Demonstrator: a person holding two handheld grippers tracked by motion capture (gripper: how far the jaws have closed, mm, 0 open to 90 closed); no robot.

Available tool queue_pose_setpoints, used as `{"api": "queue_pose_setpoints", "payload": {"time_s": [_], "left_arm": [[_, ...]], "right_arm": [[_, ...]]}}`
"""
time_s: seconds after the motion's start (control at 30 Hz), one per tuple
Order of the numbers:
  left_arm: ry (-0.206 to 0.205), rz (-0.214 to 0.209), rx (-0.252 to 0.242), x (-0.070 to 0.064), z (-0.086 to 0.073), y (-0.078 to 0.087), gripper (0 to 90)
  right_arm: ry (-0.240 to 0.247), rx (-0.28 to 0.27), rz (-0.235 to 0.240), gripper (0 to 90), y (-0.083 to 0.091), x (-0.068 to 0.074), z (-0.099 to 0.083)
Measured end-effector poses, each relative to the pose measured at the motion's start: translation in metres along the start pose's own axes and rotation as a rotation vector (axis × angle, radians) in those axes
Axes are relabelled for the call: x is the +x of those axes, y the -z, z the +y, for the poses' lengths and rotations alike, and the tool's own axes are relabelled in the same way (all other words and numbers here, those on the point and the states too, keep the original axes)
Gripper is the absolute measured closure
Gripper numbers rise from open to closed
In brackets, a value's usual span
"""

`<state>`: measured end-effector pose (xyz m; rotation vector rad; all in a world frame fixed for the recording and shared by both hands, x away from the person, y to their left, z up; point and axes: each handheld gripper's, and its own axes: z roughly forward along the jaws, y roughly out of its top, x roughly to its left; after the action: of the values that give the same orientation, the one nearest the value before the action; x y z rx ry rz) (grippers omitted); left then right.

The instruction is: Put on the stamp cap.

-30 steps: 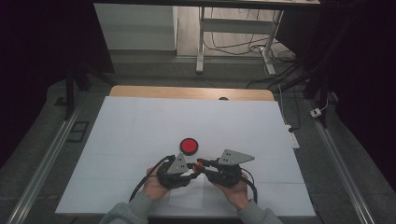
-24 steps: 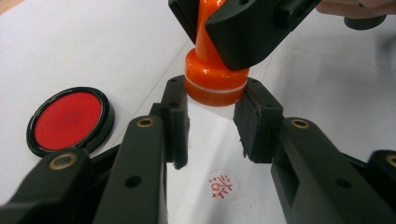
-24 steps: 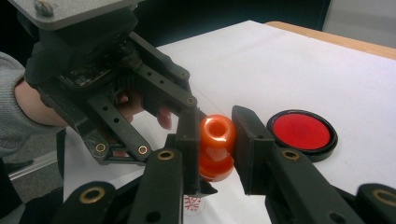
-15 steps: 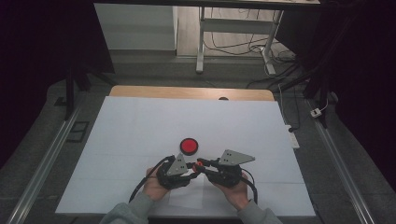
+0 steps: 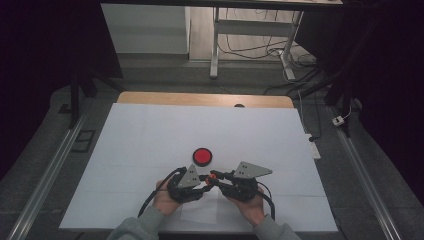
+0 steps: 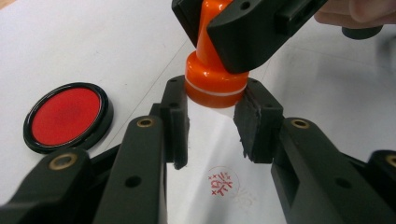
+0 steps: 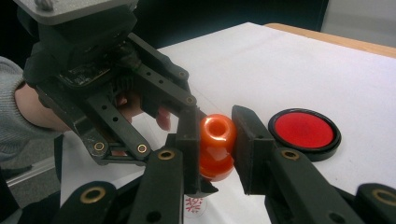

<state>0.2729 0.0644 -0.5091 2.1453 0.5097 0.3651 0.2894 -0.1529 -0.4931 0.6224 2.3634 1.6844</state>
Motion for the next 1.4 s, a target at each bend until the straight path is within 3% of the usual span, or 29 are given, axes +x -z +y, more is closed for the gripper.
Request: {"api": "queue_pose_setpoints", "payload": {"time_s": [0.4, 0.6, 0.77, 0.9, 1.4], "left_arm": [[-0.017, 0.013, 0.041, 0.0001, -0.0018, -0.002, 64.5], [-0.013, 0.013, 0.034, -0.0007, -0.0014, -0.0018, 64.4], [-0.004, 0.012, 0.015, -0.0005, -0.001, -0.0019, 64.2], [-0.033, 0.022, 0.04, -0.0017, -0.0016, -0.0035, 64.0], [-0.004, 0.033, 0.019, -0.0002, -0.001, -0.0037, 59.1]], "right_arm": [[-0.041, -0.016, -0.004, 72.7, -0.0059, -0.0004, -0.0088], [-0.042, -0.011, -0.003, 72.6, -0.0064, -0.0002, -0.0091], [-0.024, 0.003, -0.009, 72.4, -0.0046, 0.0005, -0.0039], [-0.013, 0.014, -0.016, 72.3, -0.0055, 0.0014, -0.0057], [0.005, -0.001, -0.032, 72.2, -0.0031, 0.0022, -0.0045]]}}
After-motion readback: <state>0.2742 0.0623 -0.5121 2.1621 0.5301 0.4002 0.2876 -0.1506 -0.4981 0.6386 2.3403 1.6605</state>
